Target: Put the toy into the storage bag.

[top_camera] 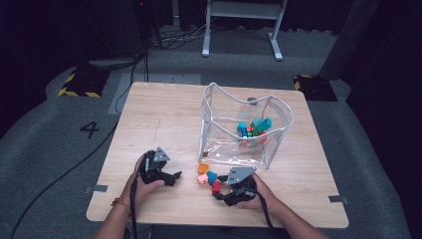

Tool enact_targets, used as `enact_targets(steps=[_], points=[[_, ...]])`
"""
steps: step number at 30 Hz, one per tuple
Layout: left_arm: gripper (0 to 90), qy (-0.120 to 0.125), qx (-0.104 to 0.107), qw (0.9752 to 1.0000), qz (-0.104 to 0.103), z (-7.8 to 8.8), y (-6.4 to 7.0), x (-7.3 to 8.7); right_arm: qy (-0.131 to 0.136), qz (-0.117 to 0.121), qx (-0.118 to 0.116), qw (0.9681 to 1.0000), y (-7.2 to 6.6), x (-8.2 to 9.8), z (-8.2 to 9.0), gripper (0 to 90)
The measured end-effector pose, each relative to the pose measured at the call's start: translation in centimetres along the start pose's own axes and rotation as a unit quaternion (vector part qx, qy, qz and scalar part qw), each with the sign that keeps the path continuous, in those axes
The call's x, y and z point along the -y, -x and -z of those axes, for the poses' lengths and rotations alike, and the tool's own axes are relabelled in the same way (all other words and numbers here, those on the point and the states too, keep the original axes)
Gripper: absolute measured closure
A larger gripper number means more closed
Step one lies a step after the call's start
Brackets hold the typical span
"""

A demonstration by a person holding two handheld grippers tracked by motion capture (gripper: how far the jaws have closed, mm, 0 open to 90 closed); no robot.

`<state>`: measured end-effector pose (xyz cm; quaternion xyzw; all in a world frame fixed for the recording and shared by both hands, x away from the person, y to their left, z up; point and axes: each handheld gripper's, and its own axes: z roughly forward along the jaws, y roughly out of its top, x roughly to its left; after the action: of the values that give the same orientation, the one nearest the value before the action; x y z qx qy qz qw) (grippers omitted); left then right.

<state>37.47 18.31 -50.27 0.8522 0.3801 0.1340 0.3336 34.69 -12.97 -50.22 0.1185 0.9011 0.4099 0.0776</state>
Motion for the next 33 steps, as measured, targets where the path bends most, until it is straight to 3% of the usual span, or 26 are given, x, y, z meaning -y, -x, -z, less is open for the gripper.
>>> enact_targets(steps=[2,9,15,21,26,28,30,33], points=[[8.8,0.0,0.0,1.0,-0.001,0.0,0.0,0.0,0.004,-0.007,-0.004,1.0,-0.1,0.0,-0.1,41.2],[8.8,0.0,0.0,1.0,0.0,0.0,0.0,0.0,0.009,-0.001,-0.004,1.0,-0.1,0.3,0.2,55.0],[8.8,0.0,0.0,1.0,-0.001,0.0,0.0,0.0,0.014,-0.002,0.006,0.9999,0.0,0.4,0.9,55.5],[8.8,0.0,0.0,1.0,-0.001,0.0,0.0,0.0,0.025,0.0,0.022,0.9995,0.5,0.6,3.3,55.5],[8.8,0.0,0.0,1.0,-0.002,0.0,0.0,0.0,0.035,-0.034,0.054,0.9973,1.6,1.3,6.0,55.6],[8.8,0.0,0.0,1.0,-0.001,0.0,0.0,0.0,0.035,-0.04,0.065,0.9965,2.2,1.6,7.0,55.7],[8.8,0.0,0.0,1.0,0.0,0.0,0.0,0.0,0.037,-0.026,0.084,0.9955,2.9,1.9,7.8,55.7],[8.8,0.0,0.0,1.0,-0.001,0.0,0.0,0.0,0.033,-0.035,0.099,0.9939,3.7,2.4,9.2,55.7]])
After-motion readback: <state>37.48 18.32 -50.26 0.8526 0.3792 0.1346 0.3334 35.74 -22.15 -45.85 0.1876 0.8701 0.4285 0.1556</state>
